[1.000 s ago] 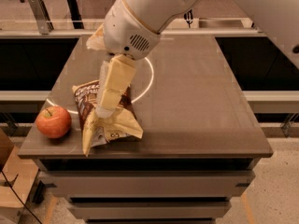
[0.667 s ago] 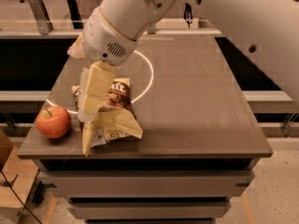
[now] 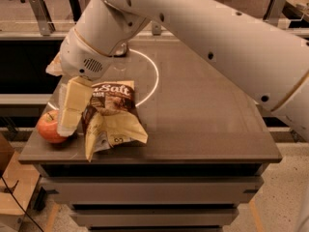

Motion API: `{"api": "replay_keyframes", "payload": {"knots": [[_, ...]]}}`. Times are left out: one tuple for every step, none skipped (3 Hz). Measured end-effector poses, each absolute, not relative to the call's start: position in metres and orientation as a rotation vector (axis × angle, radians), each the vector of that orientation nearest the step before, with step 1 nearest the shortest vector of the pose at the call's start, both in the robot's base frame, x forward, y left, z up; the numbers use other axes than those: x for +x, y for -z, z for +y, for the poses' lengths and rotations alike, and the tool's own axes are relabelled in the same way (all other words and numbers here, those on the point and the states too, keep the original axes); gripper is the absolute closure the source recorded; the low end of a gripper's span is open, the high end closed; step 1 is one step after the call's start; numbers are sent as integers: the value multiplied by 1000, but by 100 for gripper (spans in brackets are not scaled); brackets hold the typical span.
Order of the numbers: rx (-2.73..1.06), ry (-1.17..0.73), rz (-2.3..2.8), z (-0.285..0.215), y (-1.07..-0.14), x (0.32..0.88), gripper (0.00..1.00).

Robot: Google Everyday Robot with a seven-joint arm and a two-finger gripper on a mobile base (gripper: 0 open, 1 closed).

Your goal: Pick apple

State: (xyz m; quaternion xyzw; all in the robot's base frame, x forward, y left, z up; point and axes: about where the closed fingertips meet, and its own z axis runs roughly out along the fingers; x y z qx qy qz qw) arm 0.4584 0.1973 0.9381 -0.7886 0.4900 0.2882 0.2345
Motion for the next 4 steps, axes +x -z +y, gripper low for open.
{"api": "replay_keyframes", "payload": {"knots": [[-2166, -838, 1336, 211, -918, 459, 0], [-2157, -864, 1376, 213, -893, 462, 0], [-2141, -888, 1426, 209, -870, 463, 0], [-2143, -916, 1457, 210, -852, 459, 0]]}}
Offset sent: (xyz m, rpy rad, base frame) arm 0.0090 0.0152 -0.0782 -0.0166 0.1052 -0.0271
